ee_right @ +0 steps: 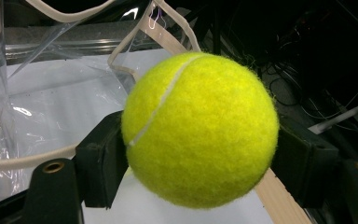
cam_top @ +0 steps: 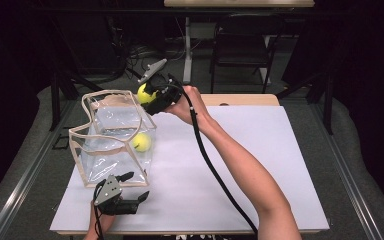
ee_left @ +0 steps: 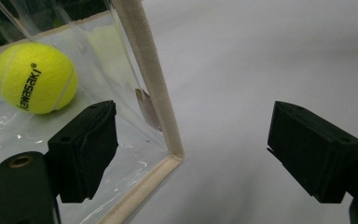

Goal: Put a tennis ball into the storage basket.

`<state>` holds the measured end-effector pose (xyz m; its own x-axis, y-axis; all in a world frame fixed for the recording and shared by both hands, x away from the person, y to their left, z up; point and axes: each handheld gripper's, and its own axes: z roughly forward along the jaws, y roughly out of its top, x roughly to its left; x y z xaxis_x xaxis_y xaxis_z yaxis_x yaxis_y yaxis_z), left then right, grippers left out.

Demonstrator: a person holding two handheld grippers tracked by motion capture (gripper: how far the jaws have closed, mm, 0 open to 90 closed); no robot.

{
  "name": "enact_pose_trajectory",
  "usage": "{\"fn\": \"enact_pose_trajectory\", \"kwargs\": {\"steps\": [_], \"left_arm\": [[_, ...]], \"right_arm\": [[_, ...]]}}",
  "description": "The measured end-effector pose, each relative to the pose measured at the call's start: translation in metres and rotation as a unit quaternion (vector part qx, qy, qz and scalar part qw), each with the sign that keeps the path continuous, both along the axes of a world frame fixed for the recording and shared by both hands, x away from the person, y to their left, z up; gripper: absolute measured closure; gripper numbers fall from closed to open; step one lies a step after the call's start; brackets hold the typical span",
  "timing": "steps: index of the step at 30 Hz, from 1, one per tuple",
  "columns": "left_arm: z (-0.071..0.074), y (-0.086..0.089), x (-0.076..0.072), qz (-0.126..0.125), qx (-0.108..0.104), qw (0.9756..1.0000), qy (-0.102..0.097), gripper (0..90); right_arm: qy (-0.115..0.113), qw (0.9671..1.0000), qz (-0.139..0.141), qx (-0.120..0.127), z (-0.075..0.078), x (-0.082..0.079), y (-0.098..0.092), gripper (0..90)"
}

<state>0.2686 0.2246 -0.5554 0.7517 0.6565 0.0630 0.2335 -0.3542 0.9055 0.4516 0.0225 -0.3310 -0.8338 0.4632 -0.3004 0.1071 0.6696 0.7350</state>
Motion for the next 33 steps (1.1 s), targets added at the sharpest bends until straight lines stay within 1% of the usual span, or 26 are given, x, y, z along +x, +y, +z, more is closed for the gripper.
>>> {"fn": "enact_pose_trajectory", "kwargs": {"steps": [6, 8, 13, 21, 22, 30, 33], "left_arm": [[0.0, 0.0, -0.001, -0.001, 0.0, 1.0, 0.001, 16.0], [0.0, 0.0, 0.0, -0.001, -0.001, 1.0, 0.001, 16.0], [0.0, 0.0, 0.0, -0.002, -0.001, 1.0, 0.001, 16.0], [0.0, 0.0, 0.0, -0.002, 0.0, 1.0, 0.001, 16.0], [0.0, 0.0, 0.0, -0.001, 0.0, 1.0, 0.0, 16.0], [0.0, 0.0, 0.0, -0.002, 0.0, 1.0, 0.002, 16.0], [0.0, 0.0, 0.0, -0.002, 0.0, 1.0, 0.001, 16.0]], "right_arm": [[-0.002, 1.0, 0.006, -0.002, 0.002, 0.0, 0.008, 25.9], [-0.002, 1.0, 0.006, 0.002, 0.002, 0.0, 0.01, 25.9], [-0.003, 0.9999, 0.013, -0.005, 0.002, -0.001, 0.017, 25.9], [-0.003, 0.9997, 0.023, -0.002, 0.003, -0.004, 0.028, 25.9], [-0.003, 0.9997, 0.023, -0.001, 0.003, -0.004, 0.03, 25.9], [-0.001, 0.9993, 0.036, -0.013, -0.002, -0.008, 0.042, 25.8], [0.003, 0.9992, 0.039, -0.012, -0.004, -0.008, 0.046, 25.8]]}}
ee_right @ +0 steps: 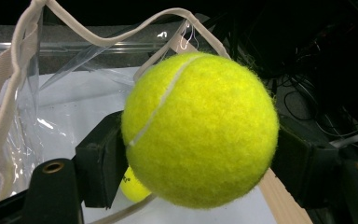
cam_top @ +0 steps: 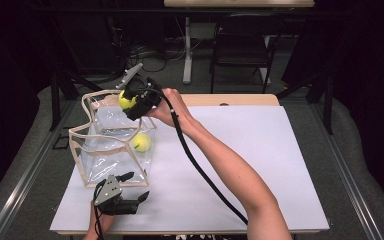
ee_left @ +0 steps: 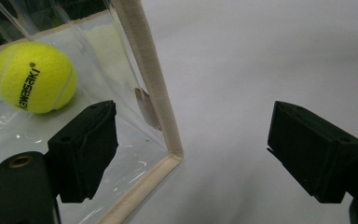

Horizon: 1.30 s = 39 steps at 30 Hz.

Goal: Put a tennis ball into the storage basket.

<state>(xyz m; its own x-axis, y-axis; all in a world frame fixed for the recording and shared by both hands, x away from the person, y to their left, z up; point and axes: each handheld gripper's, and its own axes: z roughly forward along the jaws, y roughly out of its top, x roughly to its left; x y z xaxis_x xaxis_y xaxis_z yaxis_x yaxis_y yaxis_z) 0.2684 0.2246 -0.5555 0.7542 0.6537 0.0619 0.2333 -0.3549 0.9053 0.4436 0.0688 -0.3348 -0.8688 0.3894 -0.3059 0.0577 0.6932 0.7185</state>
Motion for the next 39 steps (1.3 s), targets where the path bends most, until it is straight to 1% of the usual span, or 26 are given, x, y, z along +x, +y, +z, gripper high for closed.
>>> {"fn": "enact_pose_trajectory", "kwargs": {"steps": [8, 11, 16, 17, 30, 33, 36, 37, 39], "left_arm": [[0.0, 0.0, 0.0, -0.002, 0.001, 1.0, 0.0, 16.0], [0.001, 0.0, -0.001, -0.001, 0.001, 1.0, 0.0, 16.0], [0.001, 0.001, -0.001, -0.002, 0.001, 1.0, -0.001, 16.0], [0.0, 0.001, 0.0, -0.002, -0.002, 1.0, -0.001, 16.0], [0.001, 0.001, 0.0, -0.002, -0.001, 1.0, -0.001, 16.0], [0.001, 0.001, -0.001, 0.001, -0.001, 1.0, -0.001, 16.0], [0.001, 0.002, -0.001, 0.001, -0.002, 1.0, -0.001, 16.0], [0.001, 0.002, -0.001, 0.001, -0.003, 1.0, 0.0, 16.0], [0.001, 0.002, -0.001, 0.002, -0.003, 1.0, 0.001, 16.0]], "right_arm": [[0.006, 0.9999, 0.007, -0.006, -0.005, -0.001, 0.011, 25.8], [0.007, 0.9998, 0.01, -0.013, -0.008, -0.001, 0.014, 25.7], [0.012, 0.9997, 0.013, -0.018, -0.012, -0.002, 0.02, 25.7], [0.013, 0.9996, 0.013, -0.02, -0.013, -0.002, 0.021, 25.7], [0.031, 0.9986, 0.026, -0.033, -0.023, -0.003, 0.033, 25.2], [0.037, 0.9981, 0.032, -0.037, -0.025, -0.004, 0.034, 22.6], [0.047, 0.9979, 0.037, -0.024, -0.025, -0.005, 0.032, 17.9], [0.048, 0.9978, 0.04, -0.022, -0.024, -0.006, 0.031, 16.4], [0.05, 0.9979, 0.04, -0.011, -0.021, -0.007, 0.027, 12.3]]}}
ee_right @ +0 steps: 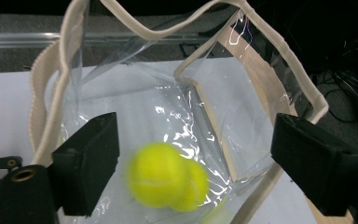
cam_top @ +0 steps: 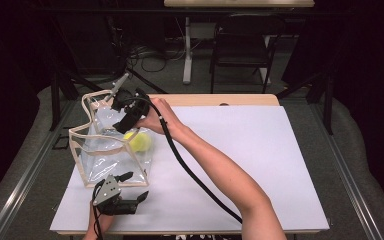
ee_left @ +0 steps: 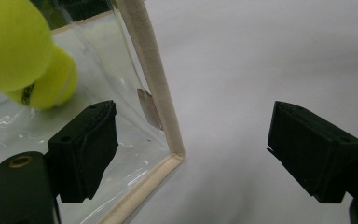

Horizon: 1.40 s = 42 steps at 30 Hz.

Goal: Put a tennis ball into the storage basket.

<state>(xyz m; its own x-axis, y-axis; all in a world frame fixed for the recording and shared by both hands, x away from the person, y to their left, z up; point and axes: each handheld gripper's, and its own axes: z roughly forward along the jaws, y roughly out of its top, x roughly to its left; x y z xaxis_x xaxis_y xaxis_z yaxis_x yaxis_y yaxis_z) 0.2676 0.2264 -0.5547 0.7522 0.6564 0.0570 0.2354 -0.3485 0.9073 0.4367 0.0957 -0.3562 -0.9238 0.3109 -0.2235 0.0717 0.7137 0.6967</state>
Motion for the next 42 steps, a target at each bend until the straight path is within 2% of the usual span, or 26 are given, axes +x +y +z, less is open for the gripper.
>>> {"fn": "enact_pose_trajectory", "kwargs": {"steps": [7, 14, 30, 42], "left_arm": [[0.0, 0.0, 0.0, -0.001, 0.0, 1.0, -0.001, 16.0], [0.0, -0.001, 0.001, -0.002, 0.002, 1.0, -0.001, 16.0], [0.0, -0.003, 0.001, -0.004, 0.005, 1.0, 0.0, 16.0], [0.001, -0.006, 0.001, -0.004, 0.005, 1.0, -0.001, 16.0]], "right_arm": [[0.008, 0.9996, 0.002, 0.029, 0.008, -0.003, -0.02, 3.0], [0.013, 0.999, -0.004, 0.042, 0.013, -0.006, -0.044, 1.0], [0.015, 0.9987, -0.026, 0.042, 0.01, -0.011, -0.082, 0.1], [0.023, 0.9987, -0.036, 0.03, -0.003, -0.014, -0.097, 0.0]]}}
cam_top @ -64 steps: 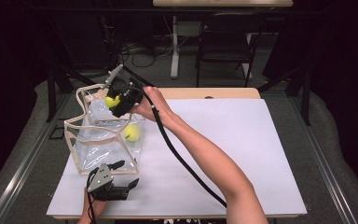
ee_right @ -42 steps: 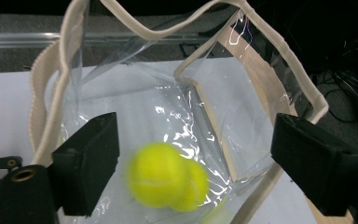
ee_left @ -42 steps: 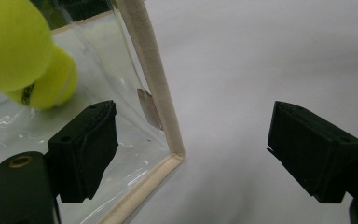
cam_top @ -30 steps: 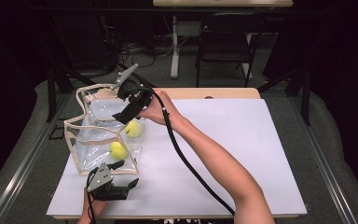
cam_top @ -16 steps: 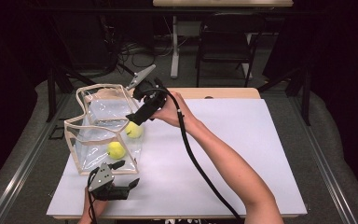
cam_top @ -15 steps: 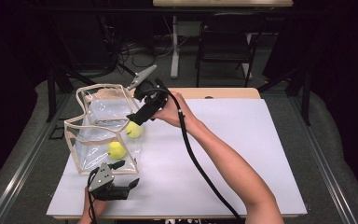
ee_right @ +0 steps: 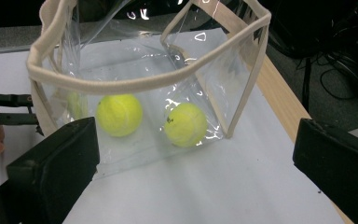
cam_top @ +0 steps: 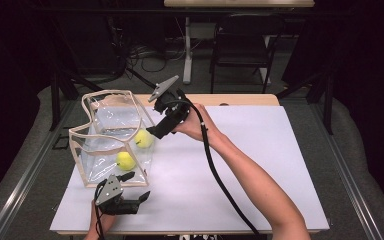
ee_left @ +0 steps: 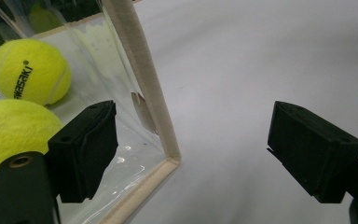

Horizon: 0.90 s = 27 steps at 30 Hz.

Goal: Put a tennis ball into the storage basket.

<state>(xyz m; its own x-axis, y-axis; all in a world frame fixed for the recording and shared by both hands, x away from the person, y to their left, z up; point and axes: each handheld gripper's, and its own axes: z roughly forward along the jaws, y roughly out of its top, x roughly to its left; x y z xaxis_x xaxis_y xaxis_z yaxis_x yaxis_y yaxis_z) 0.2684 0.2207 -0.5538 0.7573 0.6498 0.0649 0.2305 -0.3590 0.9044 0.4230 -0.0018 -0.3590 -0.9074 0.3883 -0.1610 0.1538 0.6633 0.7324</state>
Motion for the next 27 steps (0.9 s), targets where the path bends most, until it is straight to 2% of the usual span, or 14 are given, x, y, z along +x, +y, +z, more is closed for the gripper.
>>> {"fn": "enact_pose_trajectory", "kwargs": {"steps": [12, 21, 27], "left_arm": [[0.0, 0.0, -0.001, 0.0, 0.002, 1.0, 0.0, 16.0], [-0.001, 0.001, -0.001, -0.003, -0.002, 1.0, 0.0, 16.0], [0.0, 0.0, -0.001, -0.007, 0.001, 1.0, -0.001, 16.0]], "right_arm": [[0.004, 0.9999, -0.011, -0.012, -0.015, -0.003, -0.017, 0.0], [0.01, 0.9991, -0.024, -0.033, -0.033, -0.008, -0.032, 0.0], [0.014, 0.9988, -0.034, -0.034, -0.041, -0.01, -0.043, 0.0]]}}
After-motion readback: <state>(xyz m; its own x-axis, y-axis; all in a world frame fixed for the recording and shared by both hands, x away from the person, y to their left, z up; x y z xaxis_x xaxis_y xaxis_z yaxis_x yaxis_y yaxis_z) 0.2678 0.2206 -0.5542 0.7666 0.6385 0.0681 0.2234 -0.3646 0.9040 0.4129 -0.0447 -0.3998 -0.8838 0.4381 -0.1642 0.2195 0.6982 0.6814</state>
